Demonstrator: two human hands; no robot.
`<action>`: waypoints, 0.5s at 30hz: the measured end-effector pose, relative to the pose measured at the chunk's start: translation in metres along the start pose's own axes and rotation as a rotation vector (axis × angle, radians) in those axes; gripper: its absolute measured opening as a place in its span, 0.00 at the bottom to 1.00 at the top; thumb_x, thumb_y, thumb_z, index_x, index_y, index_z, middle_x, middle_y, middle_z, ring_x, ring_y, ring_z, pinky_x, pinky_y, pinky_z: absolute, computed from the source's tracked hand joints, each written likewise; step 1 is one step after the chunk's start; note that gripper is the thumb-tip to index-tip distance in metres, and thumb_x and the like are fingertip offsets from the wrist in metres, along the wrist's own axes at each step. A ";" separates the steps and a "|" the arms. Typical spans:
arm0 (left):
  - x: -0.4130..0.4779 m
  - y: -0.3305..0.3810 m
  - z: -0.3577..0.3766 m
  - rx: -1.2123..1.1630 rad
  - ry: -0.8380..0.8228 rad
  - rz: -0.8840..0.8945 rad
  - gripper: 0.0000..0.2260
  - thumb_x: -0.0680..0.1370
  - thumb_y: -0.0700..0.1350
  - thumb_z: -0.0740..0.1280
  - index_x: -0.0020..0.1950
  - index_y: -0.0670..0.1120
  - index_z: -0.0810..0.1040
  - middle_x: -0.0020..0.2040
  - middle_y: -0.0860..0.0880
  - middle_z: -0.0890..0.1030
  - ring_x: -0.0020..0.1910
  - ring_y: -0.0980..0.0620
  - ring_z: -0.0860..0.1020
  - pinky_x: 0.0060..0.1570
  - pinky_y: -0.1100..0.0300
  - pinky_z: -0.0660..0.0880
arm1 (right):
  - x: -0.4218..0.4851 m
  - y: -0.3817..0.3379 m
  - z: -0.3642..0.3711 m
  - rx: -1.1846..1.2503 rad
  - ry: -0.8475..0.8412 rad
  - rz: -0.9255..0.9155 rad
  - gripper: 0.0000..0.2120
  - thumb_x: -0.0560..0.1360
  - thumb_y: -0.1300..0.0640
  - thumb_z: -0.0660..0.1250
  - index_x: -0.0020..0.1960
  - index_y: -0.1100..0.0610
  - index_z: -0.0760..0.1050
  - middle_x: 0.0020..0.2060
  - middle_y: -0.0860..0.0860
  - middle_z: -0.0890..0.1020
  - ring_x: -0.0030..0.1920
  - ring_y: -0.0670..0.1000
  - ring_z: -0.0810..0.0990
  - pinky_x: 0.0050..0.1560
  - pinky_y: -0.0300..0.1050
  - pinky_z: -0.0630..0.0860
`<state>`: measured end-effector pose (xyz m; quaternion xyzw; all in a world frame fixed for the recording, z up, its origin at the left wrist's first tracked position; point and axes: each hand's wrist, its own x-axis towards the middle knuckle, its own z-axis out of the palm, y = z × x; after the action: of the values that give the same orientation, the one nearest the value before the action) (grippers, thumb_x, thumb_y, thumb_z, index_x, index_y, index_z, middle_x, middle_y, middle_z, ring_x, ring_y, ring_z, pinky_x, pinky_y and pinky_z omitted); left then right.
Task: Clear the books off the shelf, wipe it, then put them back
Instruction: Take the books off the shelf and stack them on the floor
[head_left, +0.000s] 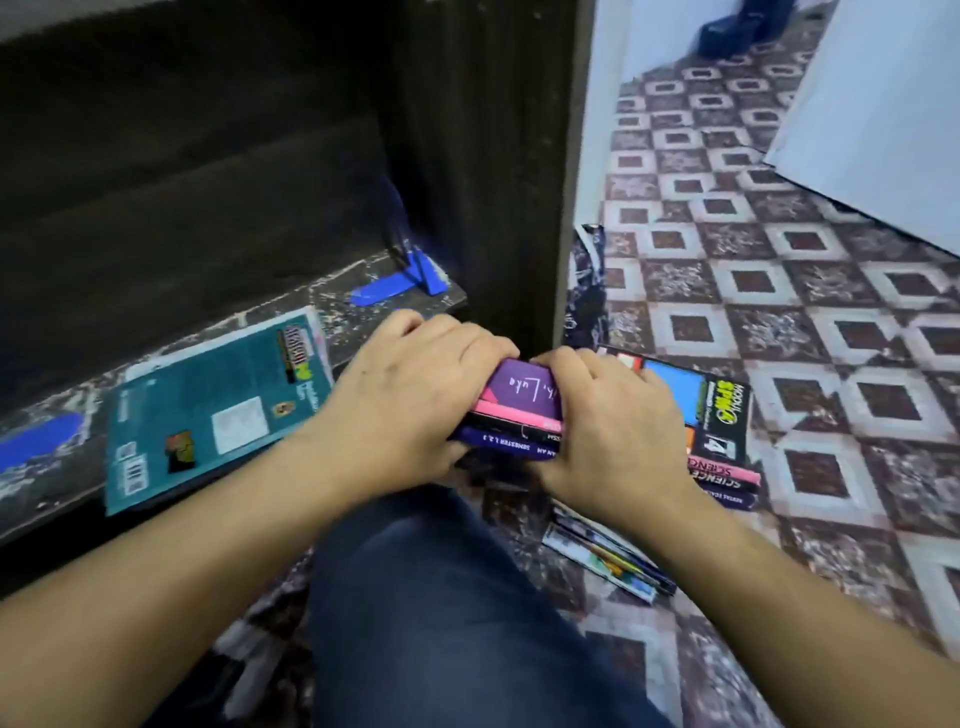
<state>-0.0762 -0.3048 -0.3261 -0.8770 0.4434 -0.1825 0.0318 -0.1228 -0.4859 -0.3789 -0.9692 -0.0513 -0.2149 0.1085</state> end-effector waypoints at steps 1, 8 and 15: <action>0.011 0.008 0.010 -0.027 -0.044 0.036 0.27 0.65 0.53 0.73 0.62 0.47 0.75 0.53 0.50 0.80 0.51 0.46 0.78 0.48 0.50 0.70 | -0.008 0.015 0.004 -0.011 -0.020 0.031 0.30 0.57 0.37 0.75 0.53 0.49 0.73 0.42 0.46 0.78 0.42 0.53 0.79 0.40 0.48 0.69; 0.090 0.024 0.066 -0.066 -0.182 0.301 0.24 0.74 0.66 0.59 0.55 0.49 0.77 0.50 0.50 0.80 0.49 0.47 0.78 0.48 0.50 0.73 | -0.042 0.109 0.039 -0.080 -0.168 0.201 0.29 0.56 0.40 0.75 0.54 0.48 0.74 0.43 0.45 0.80 0.43 0.52 0.79 0.41 0.46 0.63; 0.146 0.008 0.123 0.438 -0.371 0.371 0.05 0.70 0.46 0.67 0.43 0.47 0.78 0.40 0.48 0.80 0.41 0.45 0.78 0.52 0.50 0.69 | -0.039 0.189 0.072 -0.179 -0.177 0.267 0.27 0.62 0.36 0.68 0.56 0.50 0.74 0.45 0.47 0.80 0.46 0.53 0.79 0.46 0.49 0.68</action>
<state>0.0394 -0.4384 -0.3995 -0.7721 0.5322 -0.1018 0.3321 -0.1007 -0.6549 -0.4946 -0.9884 0.0876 -0.1162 0.0445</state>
